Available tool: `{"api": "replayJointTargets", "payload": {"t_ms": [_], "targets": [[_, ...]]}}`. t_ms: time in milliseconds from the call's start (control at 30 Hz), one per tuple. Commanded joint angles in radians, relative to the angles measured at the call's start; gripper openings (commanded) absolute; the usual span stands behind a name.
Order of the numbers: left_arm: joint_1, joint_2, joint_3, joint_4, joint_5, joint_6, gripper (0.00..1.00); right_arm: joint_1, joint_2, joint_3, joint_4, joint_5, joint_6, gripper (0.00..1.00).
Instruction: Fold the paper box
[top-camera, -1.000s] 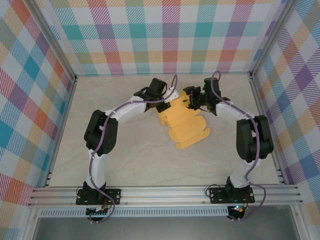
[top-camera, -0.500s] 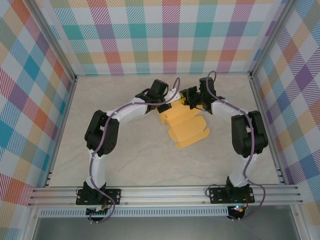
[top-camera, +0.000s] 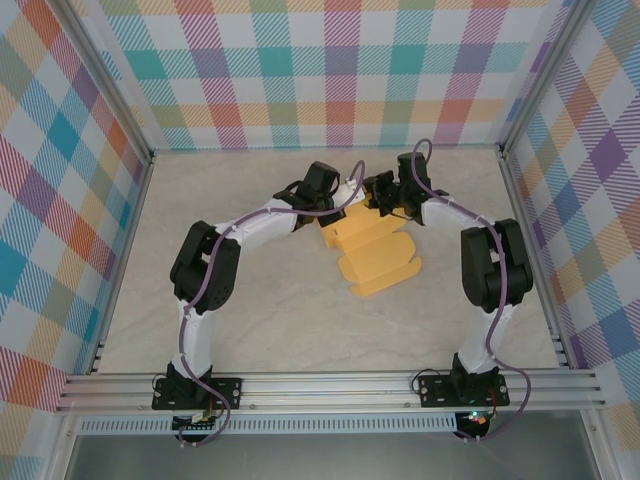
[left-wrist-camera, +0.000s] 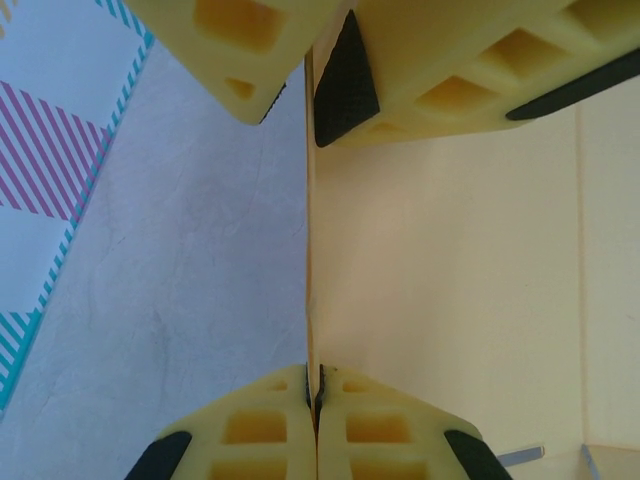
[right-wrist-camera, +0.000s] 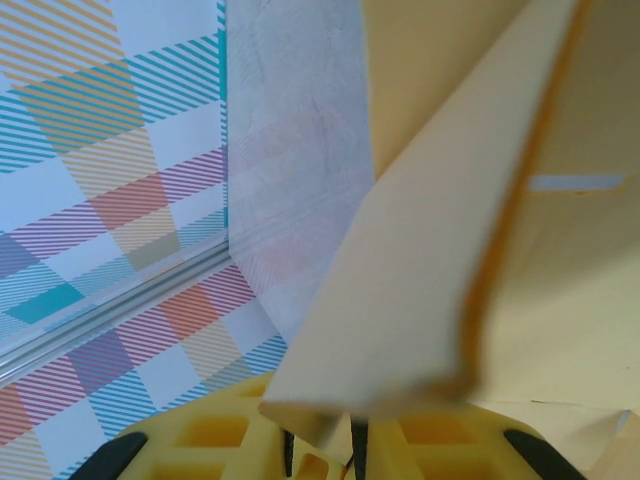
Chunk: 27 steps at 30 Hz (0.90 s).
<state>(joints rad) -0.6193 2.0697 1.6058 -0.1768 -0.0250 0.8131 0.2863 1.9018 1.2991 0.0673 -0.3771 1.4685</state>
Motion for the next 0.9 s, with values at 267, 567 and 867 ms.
{"api": "replayJointTargets", "payload": {"t_ms": [267, 567, 867], "targets": [[-0.013, -0.092, -0.052, 0.095, -0.029, -0.004, 0.08, 0.008, 0.016, 0.023, -0.023, 0.019, -0.045, 0.17], [-0.009, -0.185, -0.176, 0.202, 0.062, -0.059, 0.45, 0.008, 0.054, 0.021, 0.134, -0.04, -0.079, 0.07], [0.077, -0.408, -0.378, 0.318, 0.202, -0.284, 0.71, 0.001, 0.07, -0.049, 0.286, -0.152, -0.128, 0.03]]}}
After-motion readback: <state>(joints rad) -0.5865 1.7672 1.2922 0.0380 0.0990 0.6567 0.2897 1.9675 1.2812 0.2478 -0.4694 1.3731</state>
